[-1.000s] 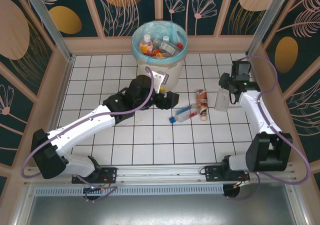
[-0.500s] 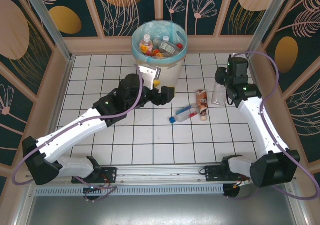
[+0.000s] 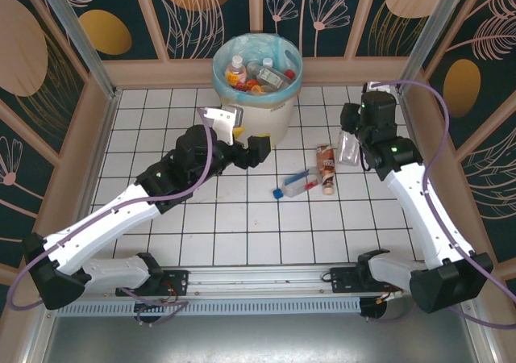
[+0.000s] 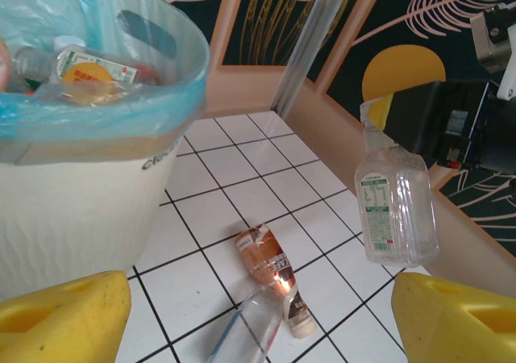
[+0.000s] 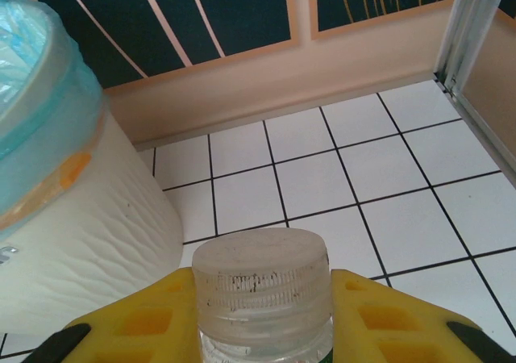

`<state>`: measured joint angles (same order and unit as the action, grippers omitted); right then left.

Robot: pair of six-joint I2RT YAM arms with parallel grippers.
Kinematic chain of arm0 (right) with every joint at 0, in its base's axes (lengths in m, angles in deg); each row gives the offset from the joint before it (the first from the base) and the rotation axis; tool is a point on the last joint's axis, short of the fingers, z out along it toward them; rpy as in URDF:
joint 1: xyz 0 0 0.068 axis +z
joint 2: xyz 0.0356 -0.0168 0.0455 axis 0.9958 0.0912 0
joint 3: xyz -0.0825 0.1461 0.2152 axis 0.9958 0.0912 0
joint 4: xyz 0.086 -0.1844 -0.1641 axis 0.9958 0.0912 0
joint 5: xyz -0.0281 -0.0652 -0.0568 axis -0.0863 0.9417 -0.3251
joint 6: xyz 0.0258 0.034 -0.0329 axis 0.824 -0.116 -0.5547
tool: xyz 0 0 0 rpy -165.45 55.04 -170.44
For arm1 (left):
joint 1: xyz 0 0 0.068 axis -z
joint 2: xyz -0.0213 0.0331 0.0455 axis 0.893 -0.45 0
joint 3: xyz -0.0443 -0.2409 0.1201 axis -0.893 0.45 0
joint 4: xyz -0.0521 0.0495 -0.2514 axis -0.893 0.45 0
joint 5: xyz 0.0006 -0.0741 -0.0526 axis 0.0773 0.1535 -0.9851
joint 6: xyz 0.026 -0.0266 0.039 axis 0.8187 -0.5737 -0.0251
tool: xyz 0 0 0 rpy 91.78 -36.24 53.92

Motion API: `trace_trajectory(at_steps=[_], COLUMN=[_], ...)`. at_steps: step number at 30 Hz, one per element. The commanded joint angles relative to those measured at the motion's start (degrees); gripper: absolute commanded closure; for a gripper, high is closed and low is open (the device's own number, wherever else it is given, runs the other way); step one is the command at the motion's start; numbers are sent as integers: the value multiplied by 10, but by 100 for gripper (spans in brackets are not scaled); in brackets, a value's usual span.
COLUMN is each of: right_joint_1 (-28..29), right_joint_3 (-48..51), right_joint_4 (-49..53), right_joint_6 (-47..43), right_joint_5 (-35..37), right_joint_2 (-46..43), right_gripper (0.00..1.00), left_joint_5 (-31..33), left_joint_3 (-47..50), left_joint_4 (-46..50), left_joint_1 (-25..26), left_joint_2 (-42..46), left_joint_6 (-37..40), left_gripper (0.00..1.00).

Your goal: Put the plastic bottles in the bin

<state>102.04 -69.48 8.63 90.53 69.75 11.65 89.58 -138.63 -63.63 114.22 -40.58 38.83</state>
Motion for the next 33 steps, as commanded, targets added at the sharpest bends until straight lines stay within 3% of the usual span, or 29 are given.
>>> trace_trajectory(at_steps=[1, 16, 33], right_joint_1=[11, 66, 166], right_joint_3=[-24, -102, -220], right_joint_4=[-28, -87, -244], right_joint_6=[-10, -51, -149], right_joint_5=[26, 61, 41], right_joint_2=[-13, -8, 102], right_gripper=[75, 76, 76], left_joint_5=[19, 54, 110], left_joint_3=[8, 7, 18], left_joint_4=[-21, -18, -3], left_joint_1=[2, 2, 1], left_joint_2=[14, 48, 107], left_joint_6=[5, 4, -5], left_gripper=[15, 16, 15])
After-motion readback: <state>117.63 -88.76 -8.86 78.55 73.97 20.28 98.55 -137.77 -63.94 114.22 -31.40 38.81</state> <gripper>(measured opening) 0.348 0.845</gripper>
